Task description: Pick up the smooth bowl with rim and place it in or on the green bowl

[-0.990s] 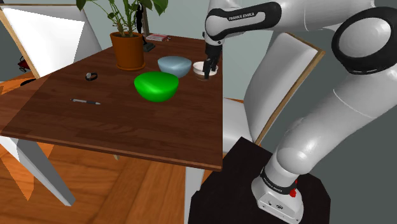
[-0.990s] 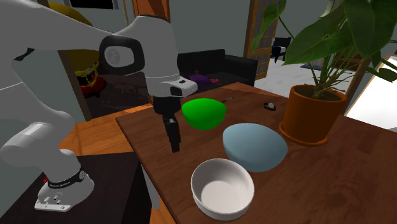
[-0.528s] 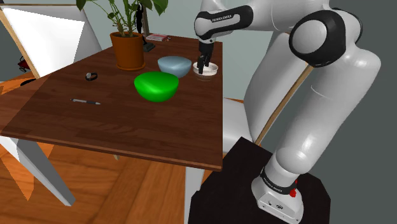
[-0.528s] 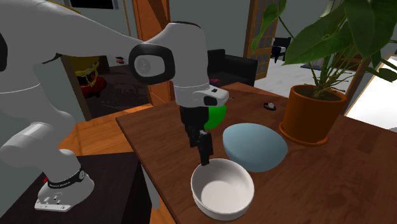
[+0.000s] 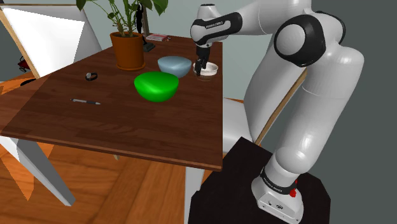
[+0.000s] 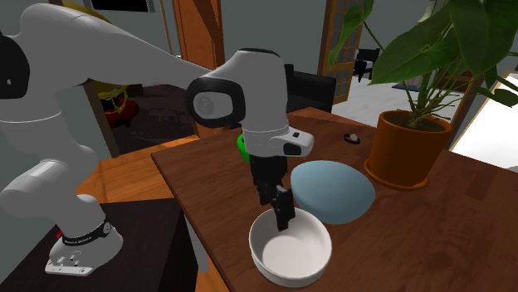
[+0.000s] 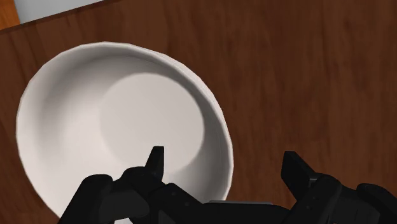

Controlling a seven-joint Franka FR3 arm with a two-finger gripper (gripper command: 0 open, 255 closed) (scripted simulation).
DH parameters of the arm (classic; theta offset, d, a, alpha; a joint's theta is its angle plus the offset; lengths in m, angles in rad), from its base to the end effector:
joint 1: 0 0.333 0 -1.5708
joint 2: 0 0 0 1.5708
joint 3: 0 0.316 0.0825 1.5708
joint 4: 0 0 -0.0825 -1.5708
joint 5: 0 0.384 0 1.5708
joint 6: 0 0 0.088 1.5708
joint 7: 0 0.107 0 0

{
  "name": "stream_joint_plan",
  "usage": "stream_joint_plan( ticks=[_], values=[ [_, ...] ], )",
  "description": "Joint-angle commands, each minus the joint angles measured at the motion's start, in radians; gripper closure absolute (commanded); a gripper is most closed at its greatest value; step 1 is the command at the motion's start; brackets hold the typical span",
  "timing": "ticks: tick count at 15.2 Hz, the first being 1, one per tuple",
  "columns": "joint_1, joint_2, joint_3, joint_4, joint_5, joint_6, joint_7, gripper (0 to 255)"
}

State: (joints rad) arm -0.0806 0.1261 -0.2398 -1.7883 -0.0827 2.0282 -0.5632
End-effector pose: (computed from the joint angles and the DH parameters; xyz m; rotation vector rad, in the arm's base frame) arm 0.5793 -0.1911 0.4905 2.9654 0.4158 0.0906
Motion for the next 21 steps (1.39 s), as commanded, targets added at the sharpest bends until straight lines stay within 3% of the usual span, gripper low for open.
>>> stream_joint_plan(
  ticks=[1, 9, 10, 21],
  values=[
    [-0.002, 0.011, -0.001, -0.022, 0.002, 0.033, -0.002, 0],
    [-0.002, 0.011, -0.001, -0.022, 0.002, 0.033, -0.002, 0],
    [-0.002, 0.011, -0.001, -0.022, 0.002, 0.033, -0.002, 255],
    [-0.002, 0.005, -0.001, -0.002, 0.002, 0.008, -0.003, 255]
  ],
)
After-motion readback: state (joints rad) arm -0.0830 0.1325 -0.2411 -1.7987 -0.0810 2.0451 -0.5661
